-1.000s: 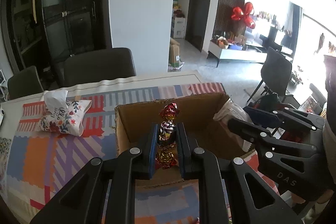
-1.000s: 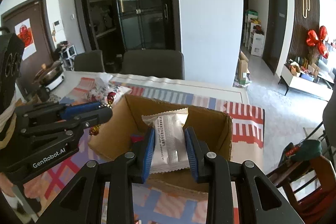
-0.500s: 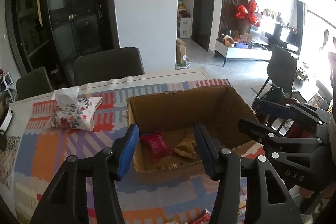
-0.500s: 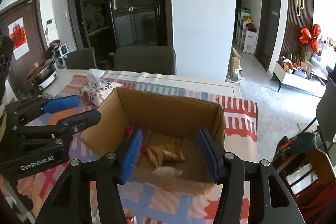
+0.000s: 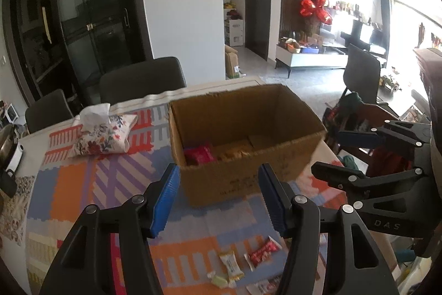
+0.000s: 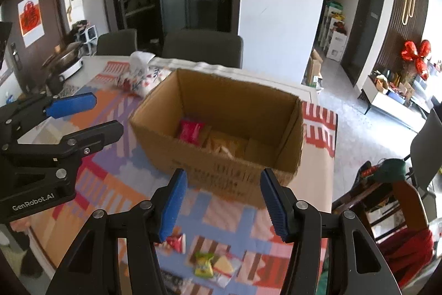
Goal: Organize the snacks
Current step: 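Move both tools back from the box toward the remaining snacks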
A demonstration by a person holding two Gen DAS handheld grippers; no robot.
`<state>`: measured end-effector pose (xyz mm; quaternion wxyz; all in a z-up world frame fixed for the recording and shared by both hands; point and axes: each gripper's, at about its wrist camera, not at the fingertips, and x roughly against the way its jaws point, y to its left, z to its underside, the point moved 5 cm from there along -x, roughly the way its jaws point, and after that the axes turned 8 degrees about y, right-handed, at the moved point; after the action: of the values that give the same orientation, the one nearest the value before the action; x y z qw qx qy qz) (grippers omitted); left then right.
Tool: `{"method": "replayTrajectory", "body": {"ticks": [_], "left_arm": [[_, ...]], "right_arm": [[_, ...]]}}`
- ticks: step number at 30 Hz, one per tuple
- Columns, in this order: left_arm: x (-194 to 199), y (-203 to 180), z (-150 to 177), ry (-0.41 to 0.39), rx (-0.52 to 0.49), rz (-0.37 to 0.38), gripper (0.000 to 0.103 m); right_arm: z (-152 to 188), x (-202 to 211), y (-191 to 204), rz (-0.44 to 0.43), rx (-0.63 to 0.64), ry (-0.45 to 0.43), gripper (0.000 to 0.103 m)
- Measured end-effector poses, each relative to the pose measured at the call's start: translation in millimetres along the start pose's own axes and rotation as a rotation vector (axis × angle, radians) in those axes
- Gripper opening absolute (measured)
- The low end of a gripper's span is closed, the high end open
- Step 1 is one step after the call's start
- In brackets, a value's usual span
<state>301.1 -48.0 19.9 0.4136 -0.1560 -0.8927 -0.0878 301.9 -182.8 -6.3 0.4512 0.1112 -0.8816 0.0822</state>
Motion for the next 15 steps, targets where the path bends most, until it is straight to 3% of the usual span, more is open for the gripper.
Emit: {"method": "replayTrajectory", "body": {"ticks": [15], "left_arm": [[-9, -23, 63, 0.063, -0.052, 0.059, 0.058]], "right_arm": [[55, -2, 25, -0.017, 0.047, 0.056, 0.056]]}}
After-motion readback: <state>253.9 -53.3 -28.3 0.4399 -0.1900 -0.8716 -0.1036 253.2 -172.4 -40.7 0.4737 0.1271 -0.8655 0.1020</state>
